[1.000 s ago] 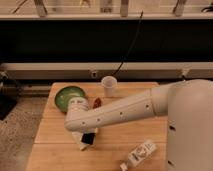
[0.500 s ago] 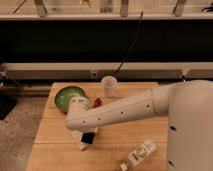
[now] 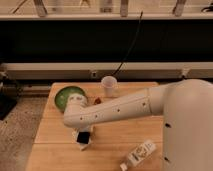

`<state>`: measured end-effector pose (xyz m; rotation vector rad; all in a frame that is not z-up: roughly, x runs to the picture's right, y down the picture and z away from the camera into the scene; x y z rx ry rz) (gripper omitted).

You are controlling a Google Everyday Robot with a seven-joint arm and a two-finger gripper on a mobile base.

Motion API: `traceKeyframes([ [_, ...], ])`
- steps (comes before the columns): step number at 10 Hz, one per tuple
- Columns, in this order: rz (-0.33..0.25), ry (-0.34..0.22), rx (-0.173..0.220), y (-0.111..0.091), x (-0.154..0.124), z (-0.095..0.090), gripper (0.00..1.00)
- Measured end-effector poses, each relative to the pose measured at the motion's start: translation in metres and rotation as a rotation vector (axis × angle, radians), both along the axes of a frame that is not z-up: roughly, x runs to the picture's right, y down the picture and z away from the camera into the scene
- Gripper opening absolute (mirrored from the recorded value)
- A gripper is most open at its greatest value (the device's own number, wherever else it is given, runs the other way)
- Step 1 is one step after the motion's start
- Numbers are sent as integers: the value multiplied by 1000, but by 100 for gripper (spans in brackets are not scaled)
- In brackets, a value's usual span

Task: Place the eraser on the white sponge

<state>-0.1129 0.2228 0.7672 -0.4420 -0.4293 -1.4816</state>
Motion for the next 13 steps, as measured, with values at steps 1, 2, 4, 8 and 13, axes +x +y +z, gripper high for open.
traceKeyframes([
  [1, -5, -8, -4, 0, -2, 1, 0],
  [2, -7, -17, -8, -1, -4, 2, 0],
  [4, -20, -26, -25, 1, -11, 4, 11],
  [8, -46, -16, -56, 5, -16, 6, 51],
  [13, -53, -13, -67, 5, -15, 4, 80],
])
